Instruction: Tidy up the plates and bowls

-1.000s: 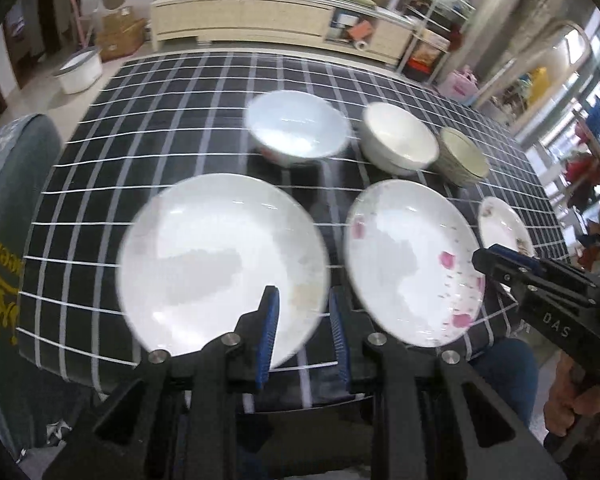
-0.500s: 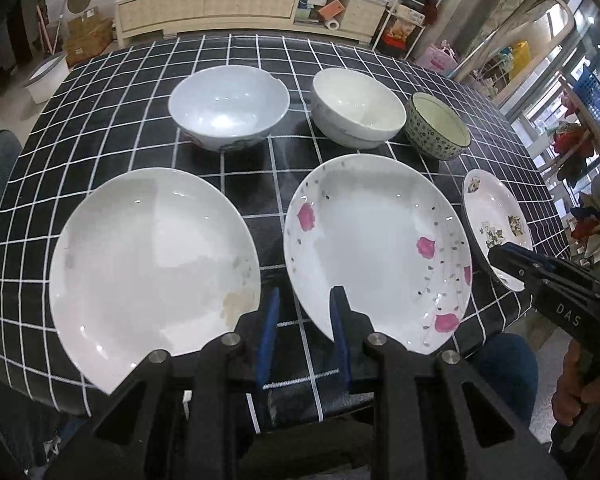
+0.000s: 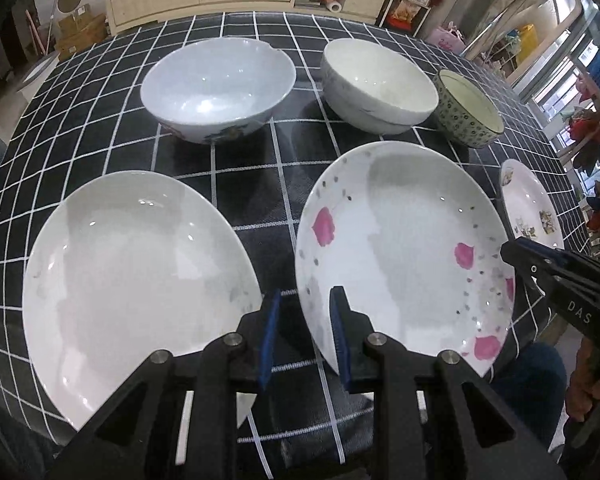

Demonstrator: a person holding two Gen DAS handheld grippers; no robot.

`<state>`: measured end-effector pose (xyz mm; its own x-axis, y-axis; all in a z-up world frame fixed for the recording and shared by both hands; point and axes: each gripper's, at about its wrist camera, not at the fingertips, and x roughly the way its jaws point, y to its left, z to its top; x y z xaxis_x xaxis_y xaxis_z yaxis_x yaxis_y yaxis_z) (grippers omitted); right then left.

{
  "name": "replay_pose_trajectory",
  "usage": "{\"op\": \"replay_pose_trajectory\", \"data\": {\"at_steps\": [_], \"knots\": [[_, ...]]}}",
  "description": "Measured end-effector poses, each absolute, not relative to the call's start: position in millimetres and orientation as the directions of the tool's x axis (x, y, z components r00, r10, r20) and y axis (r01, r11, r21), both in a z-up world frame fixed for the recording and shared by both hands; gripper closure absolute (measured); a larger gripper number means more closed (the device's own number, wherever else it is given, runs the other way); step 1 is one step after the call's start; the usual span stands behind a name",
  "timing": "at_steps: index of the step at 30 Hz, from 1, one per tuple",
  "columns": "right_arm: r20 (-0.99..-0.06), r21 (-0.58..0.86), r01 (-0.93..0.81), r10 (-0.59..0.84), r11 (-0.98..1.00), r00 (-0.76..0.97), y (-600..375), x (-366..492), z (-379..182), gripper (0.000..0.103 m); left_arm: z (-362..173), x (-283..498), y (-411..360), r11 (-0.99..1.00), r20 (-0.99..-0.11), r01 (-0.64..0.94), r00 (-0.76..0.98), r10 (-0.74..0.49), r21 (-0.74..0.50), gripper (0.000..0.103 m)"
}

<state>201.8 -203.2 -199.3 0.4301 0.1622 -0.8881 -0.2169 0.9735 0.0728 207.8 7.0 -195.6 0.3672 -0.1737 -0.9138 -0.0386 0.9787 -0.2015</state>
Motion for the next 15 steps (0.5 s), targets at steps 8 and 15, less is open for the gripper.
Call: {"op": "replay_pose_trajectory", "data": {"at_steps": [8,15], "knots": [[-0.893,0.086,-0.235,0.18,0.968,0.412,-200,215,-208,0.076,-203,222,3,0.978,-0.916,-0.016,0.354,-0.187,-0.206,0.087],[-0.902,0.079,-0.248,0.175,0.965,0.395,-195,219,-213,0.08,-207,227,3,0.975,-0.917,-0.017,0.346,-0.2,-0.22,0.091]]}}
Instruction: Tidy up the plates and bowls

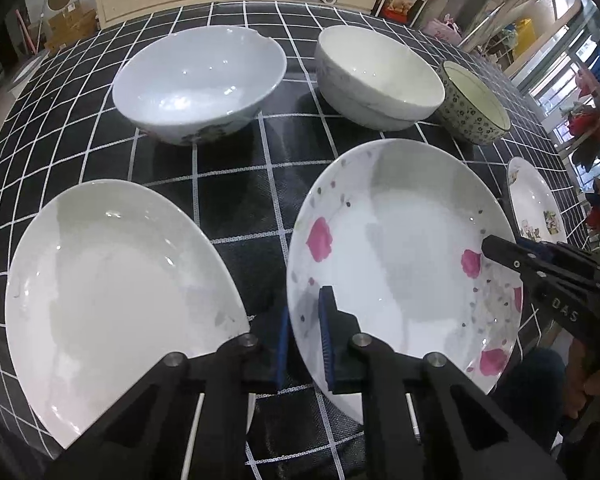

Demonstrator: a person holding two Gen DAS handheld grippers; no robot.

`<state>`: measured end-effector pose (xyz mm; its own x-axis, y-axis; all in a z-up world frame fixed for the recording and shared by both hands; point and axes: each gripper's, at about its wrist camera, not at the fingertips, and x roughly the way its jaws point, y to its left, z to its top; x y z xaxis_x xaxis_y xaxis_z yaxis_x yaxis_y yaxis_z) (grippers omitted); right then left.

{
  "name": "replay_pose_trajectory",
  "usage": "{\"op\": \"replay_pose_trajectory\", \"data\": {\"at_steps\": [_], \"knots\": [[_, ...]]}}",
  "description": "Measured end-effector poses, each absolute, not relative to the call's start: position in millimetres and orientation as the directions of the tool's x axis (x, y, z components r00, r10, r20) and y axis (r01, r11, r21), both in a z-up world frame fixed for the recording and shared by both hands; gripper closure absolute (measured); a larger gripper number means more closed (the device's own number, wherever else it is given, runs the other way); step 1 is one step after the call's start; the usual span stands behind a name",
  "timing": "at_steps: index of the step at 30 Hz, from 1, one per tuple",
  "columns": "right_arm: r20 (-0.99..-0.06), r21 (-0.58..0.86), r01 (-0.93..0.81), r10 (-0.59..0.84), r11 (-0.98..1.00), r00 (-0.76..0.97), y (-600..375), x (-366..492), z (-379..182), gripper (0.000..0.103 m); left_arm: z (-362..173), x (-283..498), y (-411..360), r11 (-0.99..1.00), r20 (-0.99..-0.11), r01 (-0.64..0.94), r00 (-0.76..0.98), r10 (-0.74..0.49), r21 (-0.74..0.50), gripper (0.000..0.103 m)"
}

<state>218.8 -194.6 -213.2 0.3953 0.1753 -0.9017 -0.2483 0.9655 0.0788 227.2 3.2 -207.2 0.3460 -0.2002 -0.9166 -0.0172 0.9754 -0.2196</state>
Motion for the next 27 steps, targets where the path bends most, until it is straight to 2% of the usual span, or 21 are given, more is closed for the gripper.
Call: {"op": "replay_pose_trajectory", "data": {"at_steps": [2,16,27], "knots": [[-0.902,0.072,-0.244,0.167,0.967,0.398,-196,219,-215,0.083,-207,228,3,0.975,-0.916,-0.019,0.347,-0.201,-0.221,0.091],[-0.905,0.065,-0.226,0.153,0.972,0.397,-192,215,-214,0.083,-206,215,-3,0.983,-0.924,-0.012,0.346,-0.165,-0.181,0.091],[-0.902,0.158,-0.195,0.222,0.968,0.37,-201,212,-211,0.083,-193,199,-1,0.982,-0.921,-0.019,0.352,-0.167,-0.185,0.091]]}}
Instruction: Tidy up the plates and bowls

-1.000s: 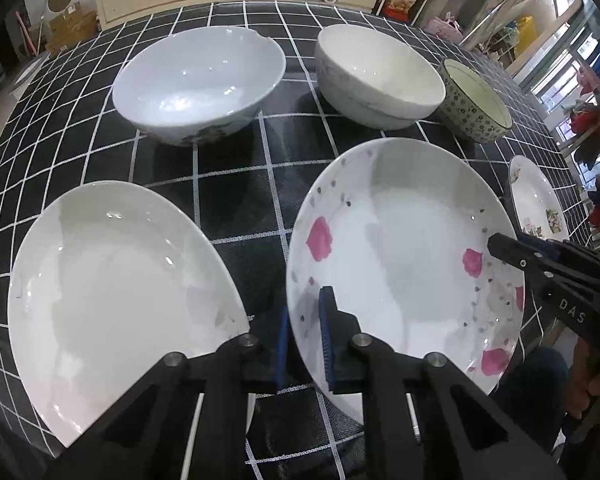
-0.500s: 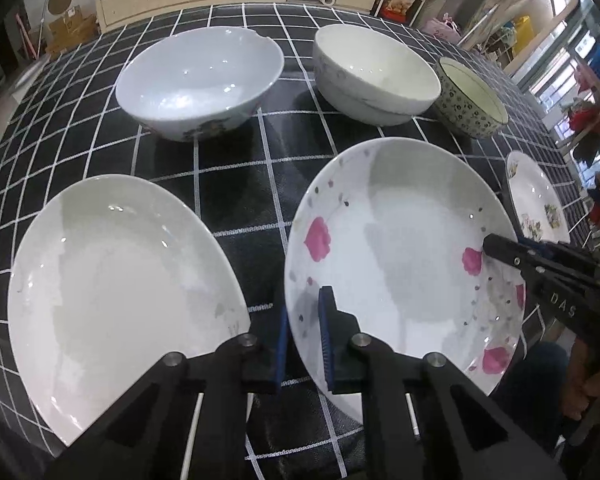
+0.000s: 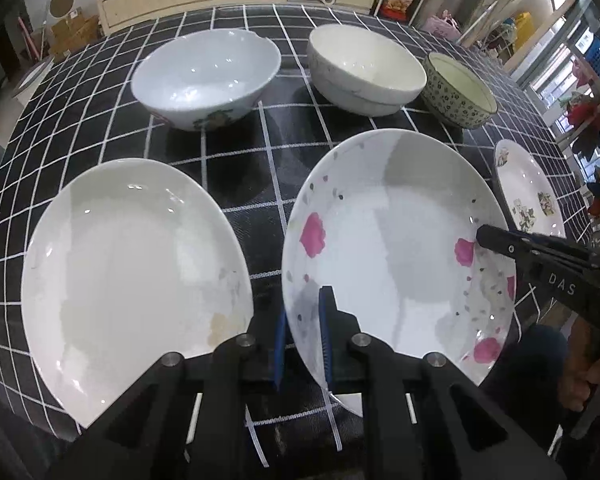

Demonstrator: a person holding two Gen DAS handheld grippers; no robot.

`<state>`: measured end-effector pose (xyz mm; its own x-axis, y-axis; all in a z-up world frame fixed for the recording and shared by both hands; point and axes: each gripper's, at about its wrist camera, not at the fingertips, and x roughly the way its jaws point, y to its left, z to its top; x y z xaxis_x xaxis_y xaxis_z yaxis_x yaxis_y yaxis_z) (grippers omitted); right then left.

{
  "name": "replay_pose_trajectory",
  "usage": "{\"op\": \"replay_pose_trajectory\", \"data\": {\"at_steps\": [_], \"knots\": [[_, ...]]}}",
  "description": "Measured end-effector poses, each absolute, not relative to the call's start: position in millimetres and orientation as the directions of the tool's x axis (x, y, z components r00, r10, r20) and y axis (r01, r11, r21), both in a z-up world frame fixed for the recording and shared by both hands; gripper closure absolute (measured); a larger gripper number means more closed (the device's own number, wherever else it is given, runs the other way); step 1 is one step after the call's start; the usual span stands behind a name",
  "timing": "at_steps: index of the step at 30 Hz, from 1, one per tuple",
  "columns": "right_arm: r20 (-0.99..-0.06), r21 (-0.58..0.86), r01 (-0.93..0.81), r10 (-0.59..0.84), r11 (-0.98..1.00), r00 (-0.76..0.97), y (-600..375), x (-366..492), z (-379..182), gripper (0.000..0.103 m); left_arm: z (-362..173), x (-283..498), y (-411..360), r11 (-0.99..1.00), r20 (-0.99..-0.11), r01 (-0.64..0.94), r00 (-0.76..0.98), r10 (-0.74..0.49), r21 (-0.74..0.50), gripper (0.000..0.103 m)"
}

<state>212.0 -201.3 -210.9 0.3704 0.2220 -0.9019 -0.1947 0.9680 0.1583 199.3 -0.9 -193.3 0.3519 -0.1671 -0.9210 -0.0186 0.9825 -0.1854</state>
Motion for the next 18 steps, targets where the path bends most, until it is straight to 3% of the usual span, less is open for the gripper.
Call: {"op": "replay_pose_trajectory", "data": {"at_steps": [18], "knots": [[-0.855,0.196,-0.308,0.316,0.931,0.412,-143,212,-163,0.083,-152,173,68,0.97,-0.904,-0.157,0.415,-0.106,-0.186,0.091]]}}
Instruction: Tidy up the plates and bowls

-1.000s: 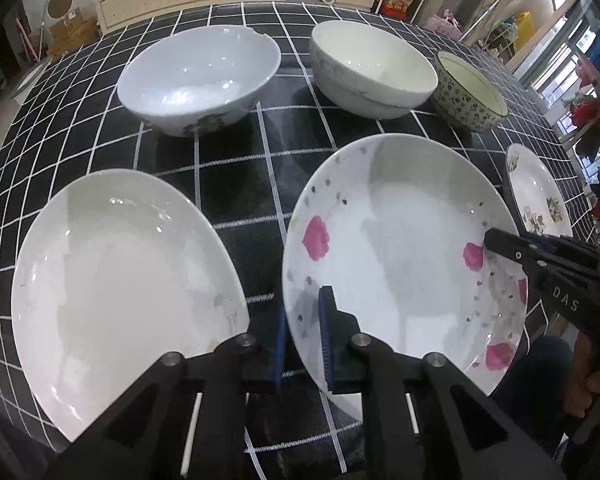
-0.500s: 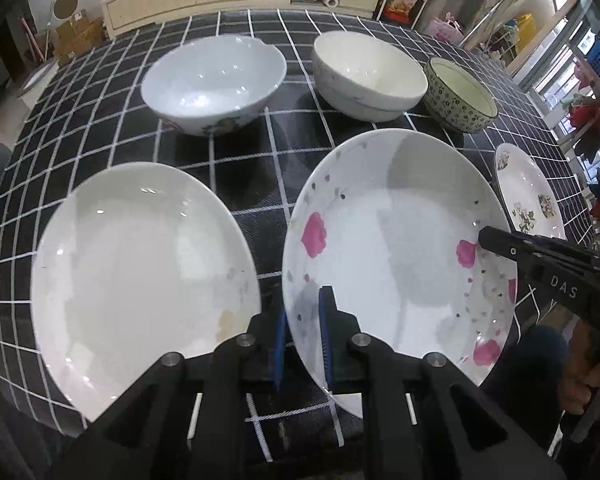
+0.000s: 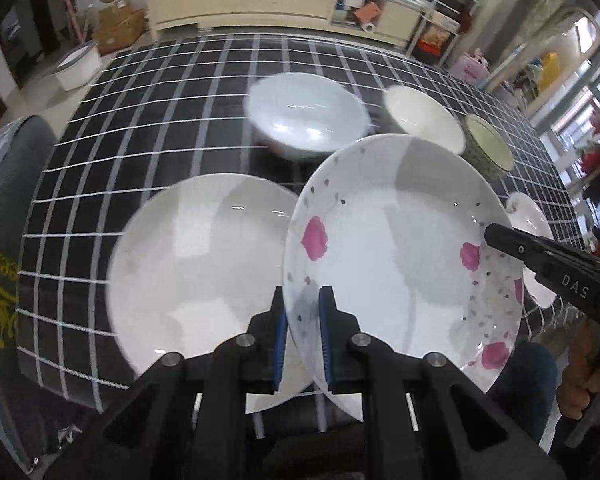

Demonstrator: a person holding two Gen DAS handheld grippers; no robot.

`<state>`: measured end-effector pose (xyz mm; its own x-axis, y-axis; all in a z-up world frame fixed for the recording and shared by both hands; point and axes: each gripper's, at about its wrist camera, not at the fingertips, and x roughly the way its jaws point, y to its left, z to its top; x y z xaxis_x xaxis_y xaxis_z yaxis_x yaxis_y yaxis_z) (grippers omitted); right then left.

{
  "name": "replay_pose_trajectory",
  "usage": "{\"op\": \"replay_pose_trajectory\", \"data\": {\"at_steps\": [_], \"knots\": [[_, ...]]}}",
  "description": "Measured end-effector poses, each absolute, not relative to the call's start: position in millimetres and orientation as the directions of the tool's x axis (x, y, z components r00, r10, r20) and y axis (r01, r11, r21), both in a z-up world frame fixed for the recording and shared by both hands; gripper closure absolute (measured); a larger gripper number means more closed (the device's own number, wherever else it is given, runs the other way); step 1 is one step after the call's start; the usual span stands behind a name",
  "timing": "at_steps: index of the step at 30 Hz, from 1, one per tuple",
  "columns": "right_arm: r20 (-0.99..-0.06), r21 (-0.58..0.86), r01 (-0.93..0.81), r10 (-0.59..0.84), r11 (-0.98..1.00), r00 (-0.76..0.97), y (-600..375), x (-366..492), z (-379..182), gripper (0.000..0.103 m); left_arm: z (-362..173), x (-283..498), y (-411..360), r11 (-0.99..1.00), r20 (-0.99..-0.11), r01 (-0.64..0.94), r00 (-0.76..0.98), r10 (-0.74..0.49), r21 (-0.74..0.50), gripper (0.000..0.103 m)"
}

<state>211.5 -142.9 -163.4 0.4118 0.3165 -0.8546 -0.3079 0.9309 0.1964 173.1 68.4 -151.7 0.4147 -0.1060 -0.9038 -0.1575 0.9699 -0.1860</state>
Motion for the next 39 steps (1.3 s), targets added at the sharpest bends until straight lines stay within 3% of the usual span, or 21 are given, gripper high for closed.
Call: {"op": "replay_pose_trajectory", "data": {"at_steps": [14,39], "knots": [[-0.874,0.196,-0.438,0.359,0.877,0.328,-47,208,-182,0.083,-163,138,145,0.927,-0.93,-0.335,0.366,-0.034,-0.166,0.091],[-0.911,0.08,-0.48,0.259,0.874,0.32,3,217,-206,0.083,-185,146,173,0.915,-0.935,-0.378,0.356,0.0,-0.144,0.091]]}}
